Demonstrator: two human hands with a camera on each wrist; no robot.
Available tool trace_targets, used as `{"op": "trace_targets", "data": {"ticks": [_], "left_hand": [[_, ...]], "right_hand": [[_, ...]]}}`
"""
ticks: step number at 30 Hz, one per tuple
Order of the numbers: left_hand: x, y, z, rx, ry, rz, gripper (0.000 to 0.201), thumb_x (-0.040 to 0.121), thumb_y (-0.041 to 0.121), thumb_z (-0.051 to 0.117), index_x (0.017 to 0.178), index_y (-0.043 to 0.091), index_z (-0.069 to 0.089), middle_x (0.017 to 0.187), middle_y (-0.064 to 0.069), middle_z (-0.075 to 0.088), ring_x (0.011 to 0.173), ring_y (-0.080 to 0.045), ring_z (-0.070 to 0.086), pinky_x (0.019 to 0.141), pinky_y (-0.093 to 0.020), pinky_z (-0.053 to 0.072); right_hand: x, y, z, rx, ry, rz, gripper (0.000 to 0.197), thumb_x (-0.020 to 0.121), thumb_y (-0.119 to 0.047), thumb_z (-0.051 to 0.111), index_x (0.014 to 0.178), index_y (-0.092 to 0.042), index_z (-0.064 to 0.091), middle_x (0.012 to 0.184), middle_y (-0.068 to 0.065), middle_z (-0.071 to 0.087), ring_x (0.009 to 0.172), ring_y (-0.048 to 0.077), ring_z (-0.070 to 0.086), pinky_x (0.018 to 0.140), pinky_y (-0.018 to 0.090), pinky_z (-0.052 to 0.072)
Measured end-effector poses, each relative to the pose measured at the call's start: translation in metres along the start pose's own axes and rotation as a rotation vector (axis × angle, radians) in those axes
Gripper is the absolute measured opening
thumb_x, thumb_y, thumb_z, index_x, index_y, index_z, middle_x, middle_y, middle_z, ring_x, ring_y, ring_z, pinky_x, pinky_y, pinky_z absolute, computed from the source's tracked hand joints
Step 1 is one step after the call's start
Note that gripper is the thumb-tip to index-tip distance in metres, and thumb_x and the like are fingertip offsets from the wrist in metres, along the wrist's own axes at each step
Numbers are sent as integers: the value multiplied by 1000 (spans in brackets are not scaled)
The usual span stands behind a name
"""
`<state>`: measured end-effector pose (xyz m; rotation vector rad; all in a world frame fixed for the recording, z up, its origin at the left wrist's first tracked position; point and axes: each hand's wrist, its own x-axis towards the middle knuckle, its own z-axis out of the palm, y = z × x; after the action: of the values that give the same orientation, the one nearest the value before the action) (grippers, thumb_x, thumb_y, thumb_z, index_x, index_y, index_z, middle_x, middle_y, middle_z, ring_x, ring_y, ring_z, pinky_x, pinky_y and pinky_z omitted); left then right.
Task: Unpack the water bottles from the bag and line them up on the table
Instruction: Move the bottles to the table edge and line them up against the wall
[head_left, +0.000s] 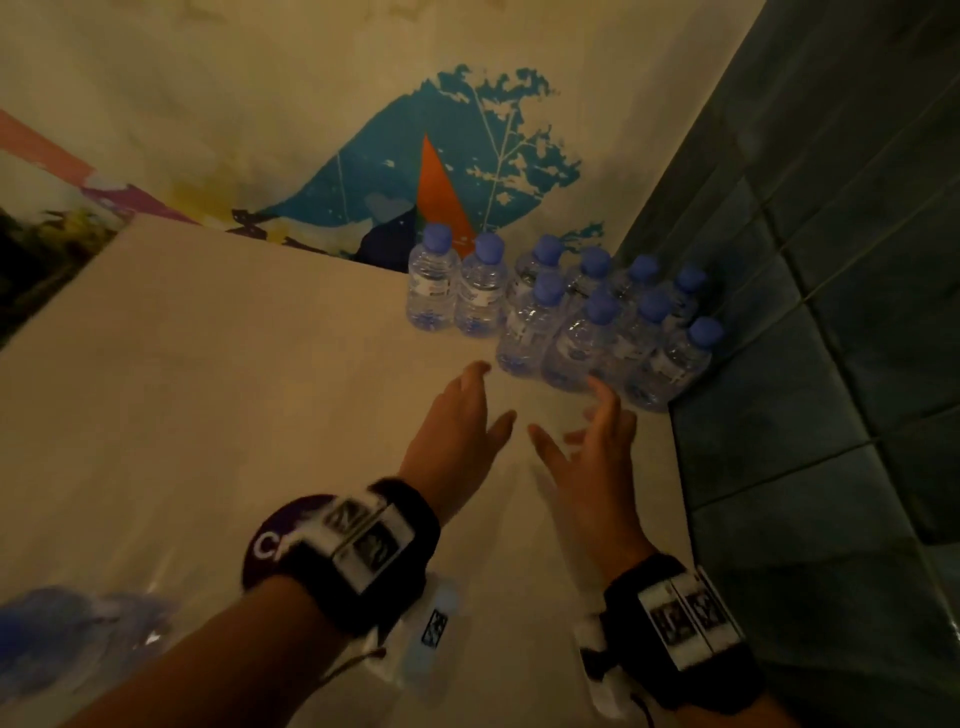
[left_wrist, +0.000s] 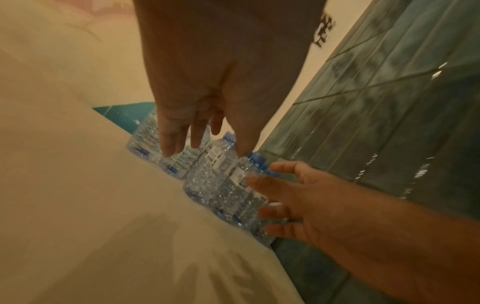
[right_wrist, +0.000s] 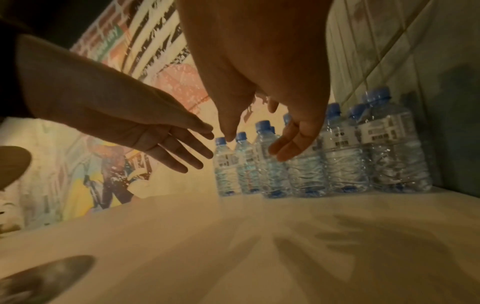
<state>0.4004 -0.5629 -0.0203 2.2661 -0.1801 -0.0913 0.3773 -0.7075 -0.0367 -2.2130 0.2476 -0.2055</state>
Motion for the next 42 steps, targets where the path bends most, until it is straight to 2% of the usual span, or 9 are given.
{"op": "trace_targets", "data": {"ticks": [6, 10, 14, 17, 21, 27, 30, 33, 42], "left_hand": [[-153, -19, -55, -51, -38, -58, 49, 92, 42, 45, 137, 32, 29, 132, 23, 36, 127, 1, 39, 107, -17, 31], [-252, -72, -75, -60, -89, -133, 55, 63, 89, 17, 113, 68, 23, 121, 35, 36, 119, 16, 29, 96, 4, 27], [-333, -127, -109, 9, -47, -322, 34, 84, 71, 17, 115, 65, 30, 87, 24, 70, 86, 12, 57, 67, 5, 41], [-364, -156, -144, 49, 54, -397, 37, 82, 74, 20, 109, 58, 39, 90, 17, 71, 86, 8, 57, 68, -1, 44], [-369, -167, -186, -5, 220, -438, 36, 80, 47, 61, 110, 54, 43, 112, 5, 65, 87, -4, 63, 80, -14, 49], [-324, -176, -209, -44, 344, -456, 75, 77, 28, 70, 138, 19, 27, 140, -8, 44, 110, -21, 54, 86, -33, 48], [-298, -181, -209, -85, 405, -367, 82, 74, 27, 74, 138, 26, 23, 140, -2, 42, 116, -22, 51, 90, -35, 47], [-280, -182, -205, -120, 449, -232, 76, 72, 22, 76, 121, 52, 26, 119, 39, 43, 105, -2, 47, 88, -10, 39], [-267, -186, -197, -129, 482, -238, 71, 70, 15, 76, 108, 55, 31, 114, -1, 49, 98, -23, 52, 84, -18, 40]], "right_hand": [[-112, -26, -7, 25, -189, 21, 48, 82, -24, 67, 116, -49, 42, 108, -8, 43, 83, 7, 57, 70, 22, 51], [-183, -30, 16, -26, -308, -89, 73, 77, -9, 71, 102, -70, 41, 101, -20, 47, 81, 5, 62, 65, 14, 50], [-233, -49, 50, -61, -574, -71, 80, 78, -14, 70, 102, -78, 29, 106, -13, 48, 90, 1, 57, 70, 6, 45], [-249, -79, 78, -38, -626, -139, 62, 79, -31, 66, 109, -72, 31, 108, -12, 47, 95, 1, 54, 75, 4, 43], [-246, -135, 111, 45, -619, -218, 61, 82, -33, 67, 124, -53, 28, 124, -10, 43, 105, -6, 47, 85, 2, 39], [-225, -187, 158, 33, -608, -390, 71, 85, -31, 65, 140, -37, 20, 131, -18, 31, 116, -4, 35, 90, 1, 29], [-222, -184, 175, -19, -626, -435, 68, 83, -13, 65, 136, -33, 27, 135, -4, 40, 116, 8, 44, 95, 15, 37], [-220, -174, 182, -93, -603, -505, 70, 77, -3, 67, 130, -30, 29, 130, 7, 44, 114, 25, 49, 96, 37, 46], [-205, -146, 138, -34, -625, -401, 56, 78, -18, 70, 120, -29, 35, 121, 2, 50, 105, 23, 53, 88, 40, 49]]}}
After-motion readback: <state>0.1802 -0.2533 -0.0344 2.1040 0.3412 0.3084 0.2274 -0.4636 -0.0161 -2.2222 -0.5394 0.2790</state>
